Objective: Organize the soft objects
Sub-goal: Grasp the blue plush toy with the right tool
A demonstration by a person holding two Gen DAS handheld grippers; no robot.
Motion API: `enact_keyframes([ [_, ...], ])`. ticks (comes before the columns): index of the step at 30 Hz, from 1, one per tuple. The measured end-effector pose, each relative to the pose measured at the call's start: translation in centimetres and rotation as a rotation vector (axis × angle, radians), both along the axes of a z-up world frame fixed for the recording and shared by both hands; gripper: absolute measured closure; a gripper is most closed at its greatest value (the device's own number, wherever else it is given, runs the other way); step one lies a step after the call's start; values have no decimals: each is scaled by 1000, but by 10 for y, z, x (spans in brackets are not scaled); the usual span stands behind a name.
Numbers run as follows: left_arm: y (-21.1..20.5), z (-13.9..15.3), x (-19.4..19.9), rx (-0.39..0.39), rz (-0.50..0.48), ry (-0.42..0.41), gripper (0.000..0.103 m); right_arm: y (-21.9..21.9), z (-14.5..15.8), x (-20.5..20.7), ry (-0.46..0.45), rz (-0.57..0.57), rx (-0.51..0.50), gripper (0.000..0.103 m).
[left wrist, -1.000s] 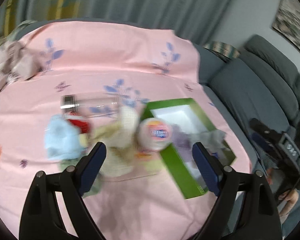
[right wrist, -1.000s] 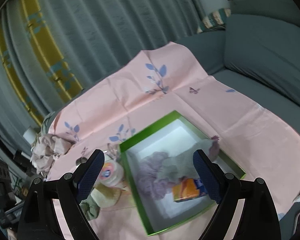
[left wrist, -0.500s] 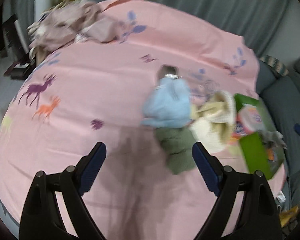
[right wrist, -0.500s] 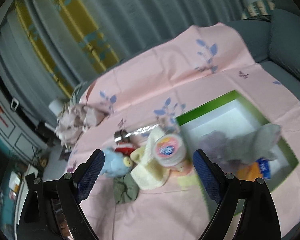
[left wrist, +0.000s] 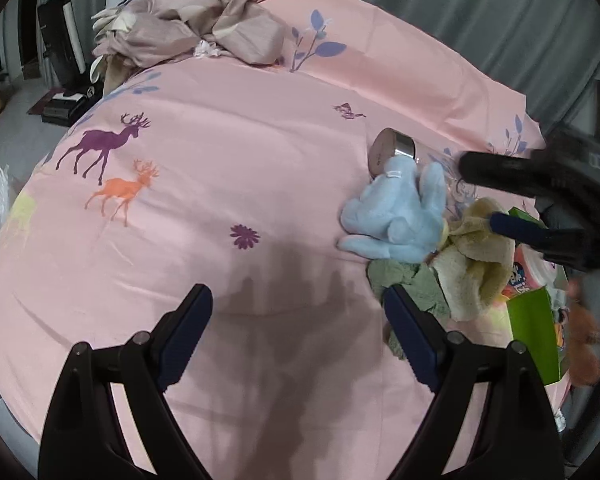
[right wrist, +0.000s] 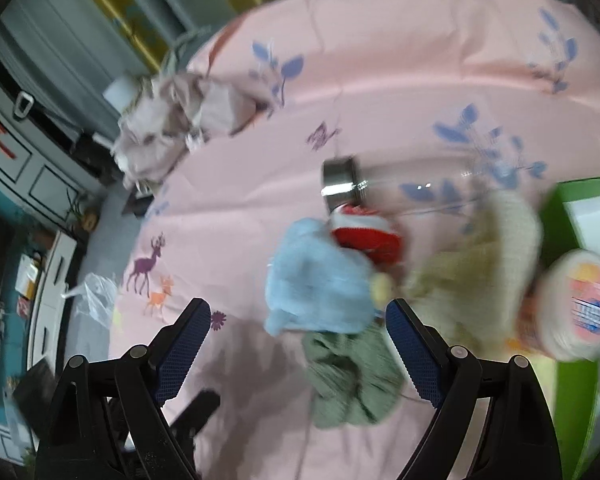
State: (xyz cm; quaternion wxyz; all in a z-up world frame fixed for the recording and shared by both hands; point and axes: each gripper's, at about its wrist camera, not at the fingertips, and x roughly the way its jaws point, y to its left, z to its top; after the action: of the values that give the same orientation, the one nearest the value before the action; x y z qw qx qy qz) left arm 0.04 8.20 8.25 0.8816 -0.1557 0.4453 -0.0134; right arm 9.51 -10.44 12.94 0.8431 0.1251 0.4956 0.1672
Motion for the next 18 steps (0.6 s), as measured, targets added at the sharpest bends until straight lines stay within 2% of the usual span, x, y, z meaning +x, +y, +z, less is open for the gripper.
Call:
enact_keyframes([
  [2, 7, 3, -1, -20, 10, -12, 16, 15, -14, 14, 29, 4, -33, 12],
  [6, 16, 5, -1, -10, 45, -15, 16, 30, -42, 33, 72, -28, -118, 12],
  [8, 18, 5, 1, -9, 47, -12, 16, 34, -46, 37, 17, -62, -215, 12],
  [12, 20, 5, 2, -14, 47, -14, 16, 37, -56, 46, 14, -69, -308, 20],
  [18, 20, 4, 3, -10, 49, -7, 16, 33, -51, 42, -10, -62, -280, 28],
])
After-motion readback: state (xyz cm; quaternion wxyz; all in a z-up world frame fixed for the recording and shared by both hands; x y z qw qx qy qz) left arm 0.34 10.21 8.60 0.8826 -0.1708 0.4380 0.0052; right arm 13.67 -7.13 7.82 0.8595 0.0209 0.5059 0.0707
